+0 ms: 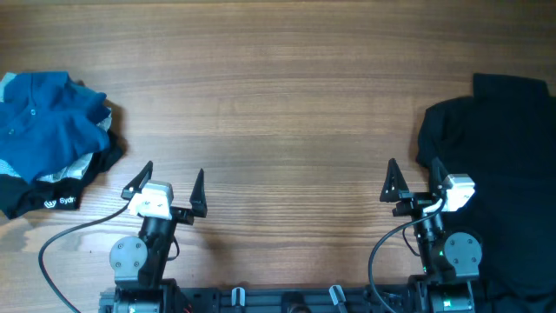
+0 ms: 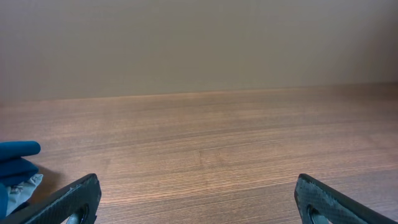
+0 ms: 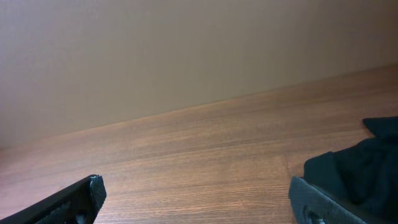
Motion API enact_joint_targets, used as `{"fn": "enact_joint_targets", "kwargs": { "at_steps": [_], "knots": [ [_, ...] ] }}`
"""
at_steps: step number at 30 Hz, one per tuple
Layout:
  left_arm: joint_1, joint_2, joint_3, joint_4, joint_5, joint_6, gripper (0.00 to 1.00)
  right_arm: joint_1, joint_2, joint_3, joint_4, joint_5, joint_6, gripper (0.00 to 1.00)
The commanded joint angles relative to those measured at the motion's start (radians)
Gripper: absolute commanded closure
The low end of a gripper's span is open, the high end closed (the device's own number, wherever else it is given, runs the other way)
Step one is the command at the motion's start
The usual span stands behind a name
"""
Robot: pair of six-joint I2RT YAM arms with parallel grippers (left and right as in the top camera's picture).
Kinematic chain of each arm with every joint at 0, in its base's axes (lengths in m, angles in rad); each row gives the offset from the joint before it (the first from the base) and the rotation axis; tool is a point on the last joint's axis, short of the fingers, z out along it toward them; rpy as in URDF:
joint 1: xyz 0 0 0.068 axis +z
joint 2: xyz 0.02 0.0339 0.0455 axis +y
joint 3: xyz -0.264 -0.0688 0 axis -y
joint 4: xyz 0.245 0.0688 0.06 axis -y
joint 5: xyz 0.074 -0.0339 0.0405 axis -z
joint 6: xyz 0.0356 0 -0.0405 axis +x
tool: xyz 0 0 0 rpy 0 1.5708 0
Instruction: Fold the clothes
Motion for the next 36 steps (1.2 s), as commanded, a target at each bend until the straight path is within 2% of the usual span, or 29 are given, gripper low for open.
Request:
{"fn": "enact_joint_targets", "kwargs": {
  "at_steps": [1,27,30,31,33,36],
  "knots": [
    [-0.005,-0.004,-0.003,-0.006,0.005,-0.002,0.0,-0.005,0.002,-0.001,0.002,0.015,0.005,0.0],
    [-0.005,-0.004,-0.003,-0.004,0.028,-0.003,0.0,-0.005,0.002,-0.001,0.007,0.013,0.009,0.0],
    [-0.005,-0.004,-0.003,0.008,0.082,-0.003,0.0,-0.005,0.002,-0.001,0.019,0.008,0.224,0.0],
    [-0.005,-0.004,-0.003,0.016,0.087,-0.003,0.0,-0.005,0.002,-0.001,0.018,0.008,0.24,0.0],
    [-0.006,-0.004,-0.003,0.046,0.097,-0.003,0.0,-0.005,0.002,-0.001,0.036,-0.031,0.22,0.0],
    [-0.005,-0.002,0.048,0.04,0.148,-0.059,0.0,-0.005,0.002,0.054,0.029,-0.152,0.084,0.0]
  ]
}}
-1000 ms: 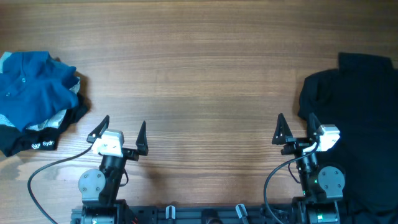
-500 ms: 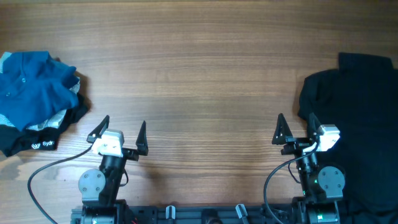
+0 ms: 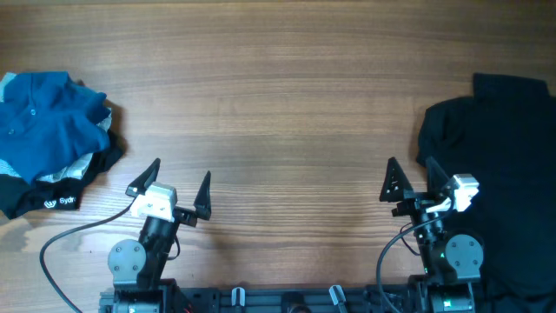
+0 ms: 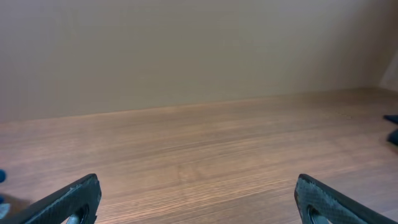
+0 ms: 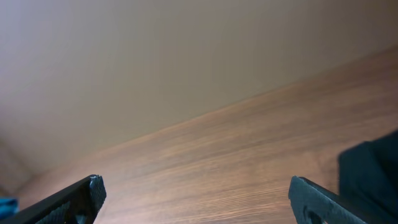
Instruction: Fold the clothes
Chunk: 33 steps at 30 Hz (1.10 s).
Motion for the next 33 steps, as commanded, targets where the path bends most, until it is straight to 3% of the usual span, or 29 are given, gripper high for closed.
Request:
{"fn": "enact_joint_targets", "kwargs": {
  "at_steps": [1,4,6,11,15,17,20,24,27,33],
  "knots": [
    [-0.005,0.005,0.091,-0.035,0.053,-0.1,0.0,-0.005,0.013,0.106,-0.05,-0.117,-0.085,0.0],
    [-0.005,0.097,0.245,-0.152,0.015,-0.108,0.0,-0.005,0.144,0.276,-0.235,-0.135,-0.105,0.0],
    [-0.004,0.251,0.413,-0.27,0.002,-0.108,0.0,-0.005,0.354,0.457,-0.38,-0.134,-0.12,0.0],
    [-0.005,0.673,0.812,-0.527,-0.068,-0.108,0.0,-0.005,0.807,0.816,-0.557,-0.134,-0.119,0.0],
    [-0.005,0.964,1.092,-0.728,-0.068,-0.107,0.0,-0.005,1.174,1.114,-0.733,-0.127,-0.296,0.0],
    [-0.005,1.041,1.156,-0.785,-0.068,-0.107,0.0,-0.005,1.283,1.205,-0.789,-0.14,-0.294,0.0],
    [-0.005,1.135,1.185,-0.819,-0.063,-0.107,0.0,-0.009,1.37,1.226,-0.796,-0.151,-0.289,0.0],
    [-0.005,1.168,1.185,-0.821,-0.007,-0.101,0.0,-0.1,1.452,1.226,-0.729,0.102,-0.026,0.0],
    [-0.005,1.168,1.185,-0.824,0.031,-0.108,0.0,-0.223,1.579,1.226,-0.67,0.122,0.055,0.0],
    [-0.005,1.167,1.185,-0.821,0.099,-0.108,0.0,-0.353,1.828,1.226,-0.581,0.06,0.043,0.09]
  ]
}}
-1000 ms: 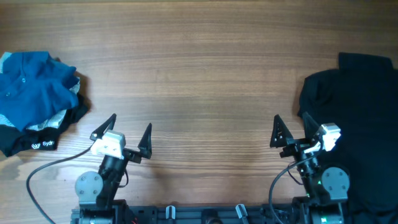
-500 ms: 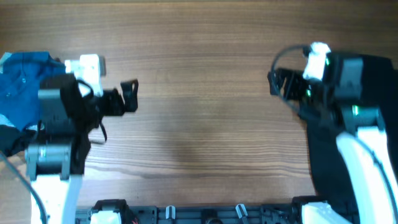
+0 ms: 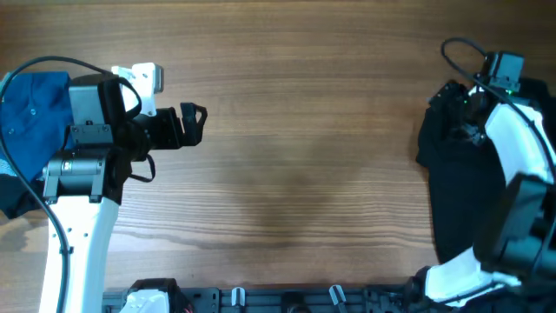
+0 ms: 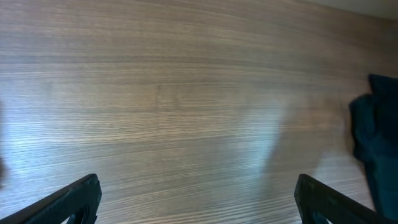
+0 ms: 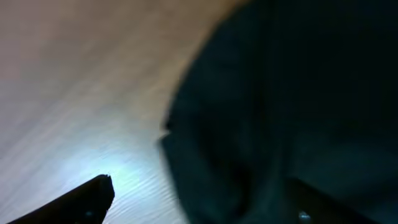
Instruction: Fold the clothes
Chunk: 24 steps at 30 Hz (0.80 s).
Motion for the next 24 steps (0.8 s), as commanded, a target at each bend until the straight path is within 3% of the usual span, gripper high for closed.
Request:
{"fn": "enact_joint_targets", "kwargs": {
  "at_steps": [1,2,4,5,6,7,8,11,13,15,18,19,20,21,22,24],
  "knots": [
    [-0.005,0.0,0.022,0.006,0.039,-0.006,0.0,-0.017,0.111,0.014,0.085,-0.105,-0.021,0.09],
    [-0.005,0.0,0.022,0.01,0.039,-0.006,0.0,-0.011,0.143,0.014,0.109,-0.149,-0.024,0.1],
    [-0.005,0.0,0.022,0.01,0.039,-0.006,0.0,-0.005,0.198,0.014,0.153,-0.225,-0.024,0.24],
    [-0.005,0.0,0.022,0.009,0.039,-0.006,0.0,-0.005,0.209,0.014,0.164,-0.249,-0.024,0.37],
    [-0.005,0.0,0.022,0.01,0.039,-0.006,0.0,-0.005,0.211,0.014,0.169,-0.283,-0.04,0.76],
    [-0.005,0.0,0.022,0.01,0.039,-0.006,0.0,-0.005,0.196,0.014,0.169,-0.325,-0.042,0.92],
    [-0.005,0.0,0.022,0.01,0.039,-0.006,0.0,-0.005,0.162,0.014,0.169,-0.347,-0.046,0.96],
    [-0.005,0.0,0.022,0.009,0.039,-0.006,0.0,0.026,0.01,0.014,0.175,-0.47,-0.123,0.96],
    [-0.004,-0.005,0.025,0.013,0.039,-0.006,0.0,0.123,-0.099,0.014,0.148,-0.489,-0.133,0.96],
    [-0.004,-0.024,0.025,0.032,0.038,-0.006,0.0,0.247,-0.138,0.014,0.121,-0.476,-0.148,0.96],
    [-0.002,-0.087,0.025,0.056,0.001,0.002,0.0,0.588,-0.117,0.014,0.105,-0.461,-0.135,0.95],
    [-0.002,-0.107,0.025,0.058,-0.027,0.002,0.0,0.707,-0.112,0.014,0.104,-0.413,-0.108,0.87],
    [-0.002,-0.135,0.025,0.06,-0.064,0.002,0.0,0.789,-0.112,0.014,0.105,-0.355,-0.095,0.69],
    [-0.002,-0.155,0.025,0.06,-0.083,0.002,0.0,0.867,-0.115,0.014,0.105,-0.274,-0.066,0.46],
    [-0.002,-0.178,0.025,0.064,-0.095,0.002,0.0,0.929,-0.121,0.015,0.103,-0.167,-0.024,0.32],
    [-0.002,-0.196,0.025,0.071,-0.094,0.002,0.0,0.926,-0.15,0.019,0.089,-0.086,0.024,0.26]
  ]
}}
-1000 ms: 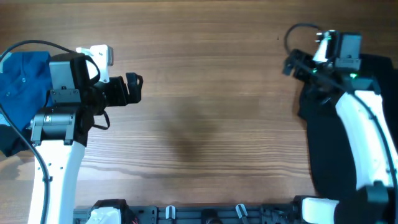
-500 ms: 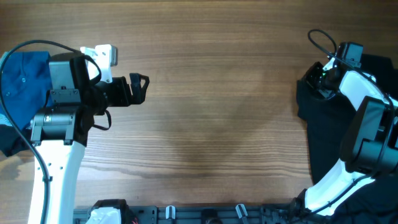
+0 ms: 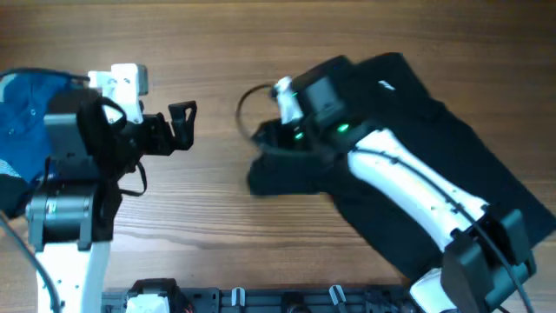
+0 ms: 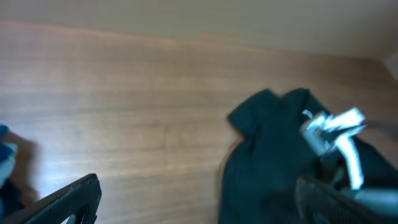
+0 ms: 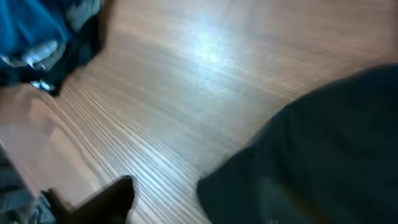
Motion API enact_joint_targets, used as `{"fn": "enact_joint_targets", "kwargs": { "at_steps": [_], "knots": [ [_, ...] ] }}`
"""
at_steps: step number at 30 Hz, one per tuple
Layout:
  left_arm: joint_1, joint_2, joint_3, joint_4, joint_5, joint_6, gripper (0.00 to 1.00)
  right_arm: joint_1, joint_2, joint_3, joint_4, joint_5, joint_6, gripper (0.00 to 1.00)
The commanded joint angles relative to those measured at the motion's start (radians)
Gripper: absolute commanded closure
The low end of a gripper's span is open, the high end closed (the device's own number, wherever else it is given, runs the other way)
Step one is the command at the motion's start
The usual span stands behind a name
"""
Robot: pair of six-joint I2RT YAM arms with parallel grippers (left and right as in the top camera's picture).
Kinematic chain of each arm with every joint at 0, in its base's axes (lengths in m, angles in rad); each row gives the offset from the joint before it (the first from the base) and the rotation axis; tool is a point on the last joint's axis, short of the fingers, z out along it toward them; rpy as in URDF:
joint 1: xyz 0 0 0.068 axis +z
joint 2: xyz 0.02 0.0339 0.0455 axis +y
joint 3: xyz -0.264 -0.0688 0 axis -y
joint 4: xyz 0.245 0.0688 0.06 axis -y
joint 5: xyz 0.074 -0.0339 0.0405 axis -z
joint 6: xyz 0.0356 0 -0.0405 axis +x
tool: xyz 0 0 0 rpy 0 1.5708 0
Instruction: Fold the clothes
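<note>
A black garment [image 3: 408, 148] lies spread from the right side to the table's middle, its bunched edge [image 3: 261, 178] nearest the centre. My right gripper [image 3: 263, 137] hangs over that edge. In the right wrist view one finger [image 5: 106, 199] stands far out to the left and the black cloth [image 5: 311, 155] covers the other, so the jaws look open. My left gripper [image 3: 181, 126] is open and empty above bare wood, left of the garment; in its own view the black garment [image 4: 273, 155] lies ahead on the right. A blue garment [image 3: 26, 104] lies bunched at the far left.
The blue garment lies on a pile with dark and pale clothes [image 5: 43, 43] at the table's left edge. The right arm's white link [image 3: 408, 187] crosses over the black garment. The wooden table [image 3: 208, 217] shows between the two grippers.
The right arm has swung from the far right to the table's middle, and the black garment now reaches there with it. The left gripper stays about where it was, still open.
Both grippers first rested open at the near edge, blue pile at left, black garment at far right. Then the left arm was raised beside the blue pile and the right gripper was over the black garment. Now the black garment stretches to the middle.
</note>
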Motion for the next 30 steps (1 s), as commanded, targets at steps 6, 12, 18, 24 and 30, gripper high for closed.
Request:
{"fn": "enact_joint_targets", "kwargs": {
  "at_steps": [6,12,18,24,30],
  "knots": [
    [-0.111,0.232,0.021,0.01,-0.038,0.001,0.0,-0.342,-0.289,0.014,-0.098,0.139,0.15,0.25],
    [-0.305,0.608,0.021,0.19,0.069,-0.003,0.01,-0.553,-0.393,0.014,-0.286,0.093,0.15,0.23],
    [-0.388,0.887,0.021,0.359,0.053,-0.003,0.1,-0.585,-0.38,0.01,-0.409,0.154,0.142,0.22],
    [-0.407,0.965,0.021,0.438,0.037,-0.003,0.62,-0.585,-0.38,0.01,-0.42,0.154,0.142,0.21],
    [-0.407,0.977,0.019,0.455,-0.012,-0.002,0.6,-0.585,-0.38,0.01,-0.422,0.2,0.142,0.21]
  ]
}}
